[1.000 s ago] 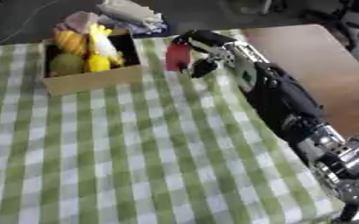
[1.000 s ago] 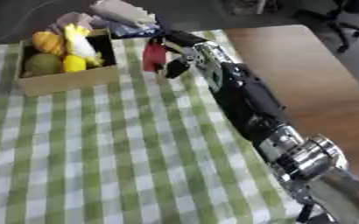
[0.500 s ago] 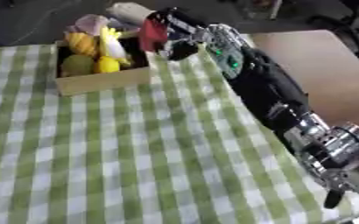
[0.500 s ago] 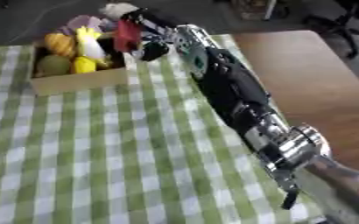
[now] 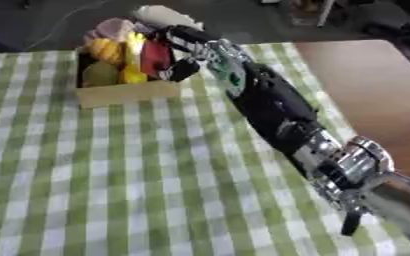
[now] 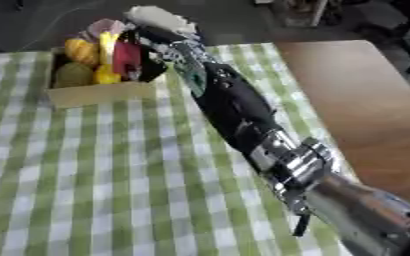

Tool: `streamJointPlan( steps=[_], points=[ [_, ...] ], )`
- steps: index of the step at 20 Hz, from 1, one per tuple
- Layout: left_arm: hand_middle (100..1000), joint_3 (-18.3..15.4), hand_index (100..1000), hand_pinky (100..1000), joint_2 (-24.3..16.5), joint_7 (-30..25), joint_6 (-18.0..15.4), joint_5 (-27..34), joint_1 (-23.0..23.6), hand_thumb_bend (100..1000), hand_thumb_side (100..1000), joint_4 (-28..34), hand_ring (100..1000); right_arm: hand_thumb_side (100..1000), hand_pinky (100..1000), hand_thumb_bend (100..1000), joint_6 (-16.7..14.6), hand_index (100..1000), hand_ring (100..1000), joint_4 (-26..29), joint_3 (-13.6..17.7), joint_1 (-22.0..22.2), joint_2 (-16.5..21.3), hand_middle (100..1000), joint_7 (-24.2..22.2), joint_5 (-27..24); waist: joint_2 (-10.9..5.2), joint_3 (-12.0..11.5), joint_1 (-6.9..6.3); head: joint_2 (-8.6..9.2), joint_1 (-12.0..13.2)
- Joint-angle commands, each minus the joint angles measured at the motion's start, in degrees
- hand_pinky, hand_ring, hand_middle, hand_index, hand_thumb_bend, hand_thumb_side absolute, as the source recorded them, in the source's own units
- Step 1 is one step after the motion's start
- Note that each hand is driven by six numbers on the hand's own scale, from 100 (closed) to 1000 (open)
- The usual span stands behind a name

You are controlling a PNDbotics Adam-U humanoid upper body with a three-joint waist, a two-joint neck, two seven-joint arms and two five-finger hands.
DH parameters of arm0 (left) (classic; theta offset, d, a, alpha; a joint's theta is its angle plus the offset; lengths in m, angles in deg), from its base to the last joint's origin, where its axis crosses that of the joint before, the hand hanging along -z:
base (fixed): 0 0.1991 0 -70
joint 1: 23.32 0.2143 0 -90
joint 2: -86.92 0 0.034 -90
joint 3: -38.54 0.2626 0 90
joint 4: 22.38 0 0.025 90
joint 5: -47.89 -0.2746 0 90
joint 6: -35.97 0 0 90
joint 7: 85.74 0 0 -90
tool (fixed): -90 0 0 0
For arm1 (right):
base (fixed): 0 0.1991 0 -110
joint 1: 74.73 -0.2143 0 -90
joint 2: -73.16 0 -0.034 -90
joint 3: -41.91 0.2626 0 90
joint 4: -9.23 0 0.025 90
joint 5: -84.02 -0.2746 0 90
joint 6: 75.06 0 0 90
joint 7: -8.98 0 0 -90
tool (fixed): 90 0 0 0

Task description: Pick up objects on the table and place them in the box.

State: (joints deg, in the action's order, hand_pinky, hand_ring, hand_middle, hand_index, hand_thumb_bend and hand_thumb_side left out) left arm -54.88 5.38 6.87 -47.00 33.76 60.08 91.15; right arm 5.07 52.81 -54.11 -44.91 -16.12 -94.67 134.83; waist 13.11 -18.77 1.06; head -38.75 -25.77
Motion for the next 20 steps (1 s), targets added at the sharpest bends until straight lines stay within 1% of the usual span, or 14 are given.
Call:
streamJointPlan(
  steps=[1,2,3,4,5,8,11,15,20],
  points=[
    [654,-0.2,879,713,-0.4,-0.2,-0.1,0.0,-0.5,100,802,1.0,653,206,928,100,1.0,1000,929,0.0,0.5,-1.2,0.6,953,1.6,2.9,-1.61,0.2,0.67,0.43,0.0],
    [654,-0.3,879,713,-0.4,-0.2,-0.1,0.0,-0.6,100,802,1.0,654,206,933,100,1.1,1000,934,0.3,0.4,-1.2,0.6,961,2.2,3.7,-1.62,0.3,0.69,0.44,0.1],
    [654,-0.3,879,713,-0.4,-0.2,-0.1,0.0,-0.6,100,803,1.0,654,205,967,100,1.2,1000,969,0.7,0.3,-1.3,0.7,1000,2.8,4.4,-1.65,0.4,0.7,0.42,0.1],
    [653,-0.3,879,716,-0.4,-0.2,-0.1,0.0,-0.6,100,802,1.0,653,366,978,100,1.0,1000,982,1.4,0.2,-1.4,0.9,1000,3.3,5.0,-1.67,0.6,0.71,0.42,0.2],
    [653,-0.4,879,716,-0.4,-0.1,-0.1,0.1,-0.5,100,802,1.0,653,203,984,100,0.8,1000,987,2.2,0.0,-1.5,1.0,1000,3.8,5.6,-1.69,0.8,0.72,0.43,0.2],
    [653,-0.5,879,717,-0.5,0.0,-0.1,-0.1,-0.5,100,804,0.9,654,201,996,100,-0.2,1000,1000,4.4,-0.3,-1.8,1.4,1000,4.4,6.0,-1.78,1.5,0.75,0.39,0.3],
    [654,-0.6,879,718,-0.6,0.0,-0.1,-0.1,-0.5,100,802,0.9,654,198,1000,100,-1.6,1000,1000,7.2,-0.8,-2.2,1.8,1000,3.9,4.7,-1.91,2.2,0.71,0.39,0.4],
    [653,-0.9,878,719,-0.7,0.2,0.0,-0.3,-0.4,100,801,0.8,654,202,982,100,-3.1,1000,988,11.8,-1.5,-2.5,2.5,1000,3.5,0.7,-2.02,3.3,0.63,0.47,0.4],
    [652,-1.1,878,716,-0.8,0.5,0.0,-0.4,-0.4,100,800,0.6,654,216,953,100,-3.8,1000,963,18.7,-2.9,-2.6,3.4,1000,3.3,-6.5,-2.0,5.0,0.51,0.8,1.0]
  ],
)
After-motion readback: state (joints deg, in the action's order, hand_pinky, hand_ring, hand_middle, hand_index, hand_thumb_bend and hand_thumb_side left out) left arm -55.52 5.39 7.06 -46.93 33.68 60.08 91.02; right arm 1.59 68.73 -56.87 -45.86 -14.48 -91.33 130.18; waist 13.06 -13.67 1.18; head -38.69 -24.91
